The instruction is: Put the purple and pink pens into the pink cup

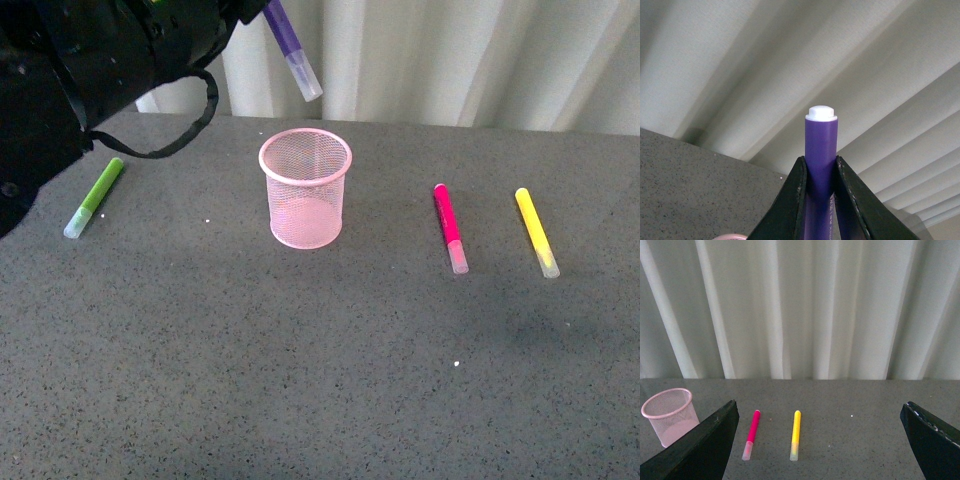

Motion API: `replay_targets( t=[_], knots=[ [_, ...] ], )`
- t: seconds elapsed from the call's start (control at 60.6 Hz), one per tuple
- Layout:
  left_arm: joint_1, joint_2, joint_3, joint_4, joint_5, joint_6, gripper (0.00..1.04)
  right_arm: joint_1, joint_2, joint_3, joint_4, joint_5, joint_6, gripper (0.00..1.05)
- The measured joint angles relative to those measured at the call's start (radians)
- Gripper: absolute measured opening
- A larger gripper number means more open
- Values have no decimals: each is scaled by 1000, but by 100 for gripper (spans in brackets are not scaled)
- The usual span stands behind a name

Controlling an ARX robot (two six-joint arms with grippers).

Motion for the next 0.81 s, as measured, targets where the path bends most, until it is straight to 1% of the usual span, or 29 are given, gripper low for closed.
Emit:
replay_targets(
  t=[0.198,0.445,0.594,0.808],
  knots=[
    [25,138,79,54,19,33,13,0,0,0,0,0,0,98],
    [66,235,145,113,55,48,13,0,0,0,0,0,0,98],
    [79,275,148,164,58,36,13,0,0,0,0,0,0,98],
    [79,277,148,167,58,36,13,0,0,0,0,0,0,98]
  ],
)
